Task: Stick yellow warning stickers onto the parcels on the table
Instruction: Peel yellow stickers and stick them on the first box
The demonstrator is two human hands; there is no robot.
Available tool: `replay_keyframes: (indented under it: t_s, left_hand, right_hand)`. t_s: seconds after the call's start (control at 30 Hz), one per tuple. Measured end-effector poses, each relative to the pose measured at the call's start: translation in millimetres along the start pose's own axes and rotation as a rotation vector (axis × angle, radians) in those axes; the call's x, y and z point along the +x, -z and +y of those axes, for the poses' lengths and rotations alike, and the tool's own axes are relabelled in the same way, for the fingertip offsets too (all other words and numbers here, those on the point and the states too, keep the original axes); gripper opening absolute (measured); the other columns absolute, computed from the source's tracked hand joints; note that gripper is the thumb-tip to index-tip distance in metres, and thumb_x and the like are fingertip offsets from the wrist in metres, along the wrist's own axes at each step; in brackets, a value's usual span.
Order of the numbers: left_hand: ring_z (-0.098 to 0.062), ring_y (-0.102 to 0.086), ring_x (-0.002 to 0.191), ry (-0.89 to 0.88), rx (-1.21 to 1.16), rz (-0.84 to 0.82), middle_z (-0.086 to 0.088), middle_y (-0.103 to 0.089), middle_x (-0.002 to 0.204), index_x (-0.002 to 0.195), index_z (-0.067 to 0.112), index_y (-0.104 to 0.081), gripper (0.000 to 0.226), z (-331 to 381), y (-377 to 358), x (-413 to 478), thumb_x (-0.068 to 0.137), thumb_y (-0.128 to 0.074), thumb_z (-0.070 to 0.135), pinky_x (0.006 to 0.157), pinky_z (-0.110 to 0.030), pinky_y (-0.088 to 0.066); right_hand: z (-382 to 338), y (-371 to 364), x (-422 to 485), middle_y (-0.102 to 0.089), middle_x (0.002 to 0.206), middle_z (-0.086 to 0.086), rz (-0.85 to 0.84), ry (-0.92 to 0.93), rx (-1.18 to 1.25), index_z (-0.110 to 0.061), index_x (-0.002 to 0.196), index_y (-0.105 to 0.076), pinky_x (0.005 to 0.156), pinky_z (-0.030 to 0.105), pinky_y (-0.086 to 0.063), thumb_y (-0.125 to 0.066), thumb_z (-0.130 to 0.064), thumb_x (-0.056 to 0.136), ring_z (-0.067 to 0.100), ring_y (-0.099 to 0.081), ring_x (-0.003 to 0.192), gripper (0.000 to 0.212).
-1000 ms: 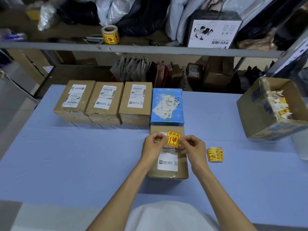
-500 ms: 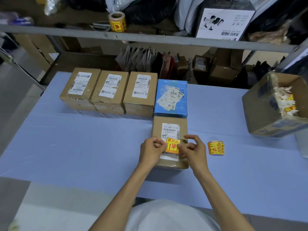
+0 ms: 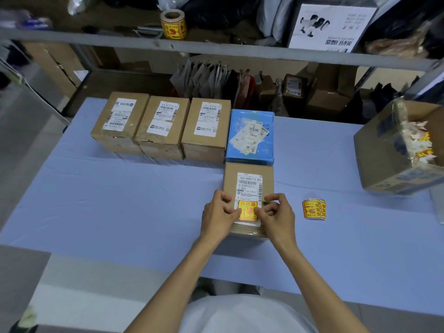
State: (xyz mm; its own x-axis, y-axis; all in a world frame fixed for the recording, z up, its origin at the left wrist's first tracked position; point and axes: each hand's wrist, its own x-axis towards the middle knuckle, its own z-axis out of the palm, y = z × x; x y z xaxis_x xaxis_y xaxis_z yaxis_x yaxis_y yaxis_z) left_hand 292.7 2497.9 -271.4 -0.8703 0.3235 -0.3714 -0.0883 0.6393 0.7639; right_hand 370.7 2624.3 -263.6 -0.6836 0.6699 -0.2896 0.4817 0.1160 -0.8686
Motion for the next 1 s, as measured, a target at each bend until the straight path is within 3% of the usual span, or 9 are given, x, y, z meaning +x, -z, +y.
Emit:
replay_keyframes:
  t_s: [0.17, 0.3, 0.4, 0.53, 0.63, 0.7, 0.77, 0.87, 1.0]
  left_hand:
    - [-0.011, -0.064, 0.085, -0.030, 0.045, -0.005, 0.006, -0.067, 0.082, 0.097, 0.020, -0.049, 0.029, 1, 0, -1, 0.081, -0.073, 0.023, 0.064, -0.020, -0.049]
    - [-0.010, -0.062, 0.084, -0.042, 0.097, -0.009, 0.006, -0.067, 0.091, 0.098, 0.018, -0.049, 0.029, 3, 1, 0, 0.082, -0.072, 0.024, 0.057, -0.013, -0.038]
    - [-0.011, -0.061, 0.082, -0.044, 0.135, -0.017, 0.003, -0.069, 0.090, 0.101, 0.020, -0.046, 0.031, 5, 0, -1, 0.084, -0.071, 0.025, 0.054, -0.012, -0.035]
    - [-0.016, -0.065, 0.089, -0.059, 0.173, -0.036, 0.000, -0.069, 0.098, 0.100, 0.022, -0.044, 0.031, 4, -1, 1, 0.084, -0.070, 0.027, 0.056, -0.015, -0.038]
    - [-0.017, -0.064, 0.091, -0.098, 0.217, -0.039, 0.004, -0.065, 0.106, 0.100, 0.024, -0.043, 0.034, 2, 5, 2, 0.083, -0.071, 0.031, 0.064, -0.022, -0.046]
    - [-0.014, -0.065, 0.088, -0.162, 0.222, -0.035, 0.008, -0.067, 0.095, 0.102, 0.027, -0.050, 0.033, 1, 8, 2, 0.080, -0.074, 0.032, 0.071, -0.028, -0.051]
    - [-0.009, -0.063, 0.082, -0.224, 0.208, -0.066, 0.010, -0.066, 0.082, 0.103, 0.030, -0.059, 0.031, 2, 9, 1, 0.078, -0.076, 0.037, 0.068, -0.023, -0.051]
    - [-0.010, -0.059, 0.080, -0.264, 0.220, -0.082, 0.011, -0.060, 0.083, 0.101, 0.031, -0.069, 0.026, 3, 8, 2, 0.077, -0.076, 0.039, 0.060, -0.014, -0.036]
    - [-0.010, -0.060, 0.085, -0.268, 0.226, -0.093, 0.010, -0.063, 0.093, 0.105, 0.033, -0.071, 0.024, -2, 10, 4, 0.080, -0.073, 0.035, 0.065, -0.016, -0.039]
  right_hand:
    - [3, -2, 2, -0.063, 0.066, 0.004, 0.007, 0.025, -0.045, -0.012, 0.094, -0.051, 0.053, 0.009, -0.044, -0.071, -0.002, 0.078, 0.011, -0.060, 0.060, 0.027]
    - [7, -4, 4, -0.063, 0.067, 0.002, 0.005, 0.041, -0.107, -0.015, 0.094, -0.051, 0.056, 0.015, -0.046, -0.071, -0.004, 0.077, 0.011, -0.061, 0.062, 0.029]
    - [9, -5, 6, -0.064, 0.069, 0.001, -0.003, 0.054, -0.147, -0.015, 0.094, -0.052, 0.063, 0.029, -0.052, -0.071, -0.005, 0.078, 0.013, -0.063, 0.065, 0.028]
    - [11, -7, 7, -0.063, 0.070, -0.005, -0.015, 0.100, -0.257, -0.017, 0.093, -0.051, 0.063, 0.036, -0.053, -0.072, -0.013, 0.079, 0.018, -0.063, 0.069, 0.026]
    - [10, -2, 4, -0.056, 0.086, -0.014, 0.038, 0.130, -0.524, -0.020, 0.099, -0.051, 0.066, 0.034, -0.051, -0.072, -0.035, 0.081, 0.018, -0.060, 0.080, 0.031]
    - [13, 3, 4, -0.057, 0.082, -0.015, 0.040, 0.147, -0.449, -0.024, 0.097, -0.055, 0.062, 0.029, -0.045, -0.074, -0.036, 0.079, 0.014, -0.059, 0.076, 0.029]
    - [16, 5, 3, -0.057, 0.074, -0.015, 0.005, 0.190, -0.345, -0.030, 0.096, -0.064, 0.058, 0.025, -0.041, -0.077, -0.037, 0.076, 0.007, -0.056, 0.067, 0.025]
    - [19, 3, 4, -0.056, 0.079, -0.010, -0.069, 0.259, -0.394, -0.032, 0.107, -0.072, 0.058, 0.019, -0.038, -0.074, -0.041, 0.077, 0.005, -0.054, 0.068, 0.031]
    - [21, 7, 8, -0.056, 0.084, -0.005, -0.085, 0.299, -0.574, -0.036, 0.111, -0.070, 0.059, 0.026, -0.042, -0.069, -0.045, 0.081, 0.012, -0.056, 0.077, 0.032]
